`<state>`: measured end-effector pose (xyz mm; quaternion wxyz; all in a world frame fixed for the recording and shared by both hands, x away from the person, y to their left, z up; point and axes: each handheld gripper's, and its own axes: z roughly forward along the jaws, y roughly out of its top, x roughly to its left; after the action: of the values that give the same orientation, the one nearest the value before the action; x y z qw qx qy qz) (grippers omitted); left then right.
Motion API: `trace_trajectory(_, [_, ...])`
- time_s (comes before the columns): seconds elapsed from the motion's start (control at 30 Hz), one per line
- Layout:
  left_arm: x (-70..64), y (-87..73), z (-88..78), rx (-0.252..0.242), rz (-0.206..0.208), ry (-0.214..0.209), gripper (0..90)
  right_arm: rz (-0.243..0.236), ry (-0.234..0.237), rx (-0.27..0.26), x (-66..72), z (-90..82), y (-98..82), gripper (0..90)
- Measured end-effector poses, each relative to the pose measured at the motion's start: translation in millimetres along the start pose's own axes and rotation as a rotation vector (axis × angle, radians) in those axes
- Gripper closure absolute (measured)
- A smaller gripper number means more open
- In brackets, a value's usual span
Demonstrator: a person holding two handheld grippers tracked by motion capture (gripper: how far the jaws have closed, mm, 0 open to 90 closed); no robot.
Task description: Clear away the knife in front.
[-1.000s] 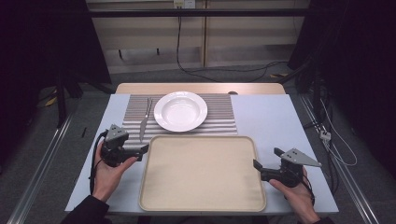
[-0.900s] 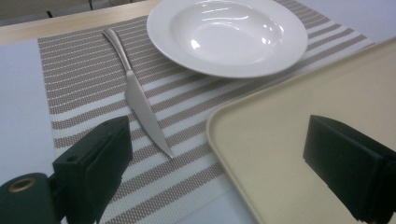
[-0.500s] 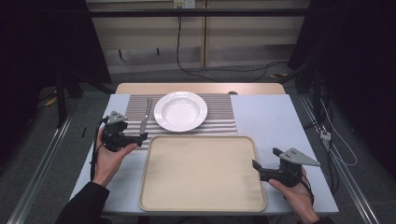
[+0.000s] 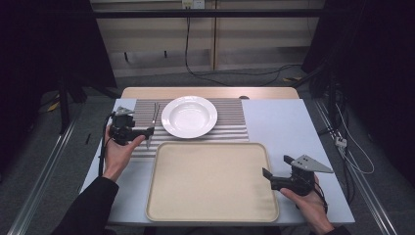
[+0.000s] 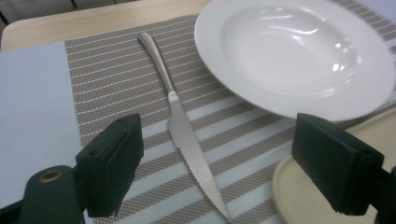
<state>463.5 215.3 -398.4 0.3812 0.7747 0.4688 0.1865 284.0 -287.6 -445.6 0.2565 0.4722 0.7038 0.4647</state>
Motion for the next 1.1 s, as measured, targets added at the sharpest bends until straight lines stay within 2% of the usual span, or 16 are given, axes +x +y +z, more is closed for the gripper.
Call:
trace_trajectory(0.07, [3.6, 7.5, 8.7, 0.017, 0.020, 0.014, 19.2, -0.002, 0.009, 0.003, 0.7, 2.0, 0.0, 6.4])
trace_trajectory(0.13, [7.0, 13.7, 13.5, 0.016, 0.021, 0.026, 21.3, -0.003, 0.012, 0.008, 1.1, 3.3, 0.0, 6.3])
trace_trajectory(0.23, [12.3, 22.2, 21.5, 0.026, 0.008, 0.022, 23.7, -0.002, 0.013, 0.010, 0.2, 4.2, -0.1, 6.2])
trace_trajectory(0.33, [13.3, 28.6, 30.8, 0.048, 0.025, 0.022, 27.0, 0.000, 0.014, 0.012, -0.9, 4.7, -0.1, 6.3])
trace_trajectory(0.47, [13.0, 33.7, 41.0, 0.055, 0.018, 0.020, 30.5, -0.007, 0.009, 0.015, -0.7, 5.1, -0.1, 6.3])
trace_trajectory(0.53, [14.2, 38.5, 50.6, 0.084, 0.017, 0.028, 31.8, -0.010, 0.010, 0.017, -0.4, 5.0, -0.1, 6.3])
trace_trajectory(0.67, [17.2, 43.2, 58.5, 0.100, 0.012, 0.036, 38.4, -0.008, 0.011, 0.017, -0.5, 4.7, -0.5, 6.2])
trace_trajectory(0.73, [19.7, 45.3, 64.7, 0.107, 0.009, 0.043, 45.2, -0.005, 0.011, 0.018, -1.0, 4.9, -0.6, 6.2])
trace_trajectory(0.97, [26.2, 51.5, 84.8, 0.172, -0.006, 0.073, 57.2, -0.006, 0.012, 0.020, -0.8, 5.1, -0.8, 6.3])
trace_trajectory(1.0, [30.2, 53.1, 90.2, 0.209, -0.010, 0.086, 59.1, -0.007, 0.012, 0.020, -0.9, 5.1, -0.8, 6.2])
trace_trajectory(1.03, [32.6, 53.9, 92.8, 0.226, -0.017, 0.080, 59.7, -0.007, 0.011, 0.021, -1.0, 5.1, -0.8, 6.2])
trace_trajectory(1.1, [35.5, 54.9, 97.2, 0.240, -0.025, 0.088, 61.2, -0.006, 0.013, 0.020, -1.1, 5.1, -0.8, 6.2])
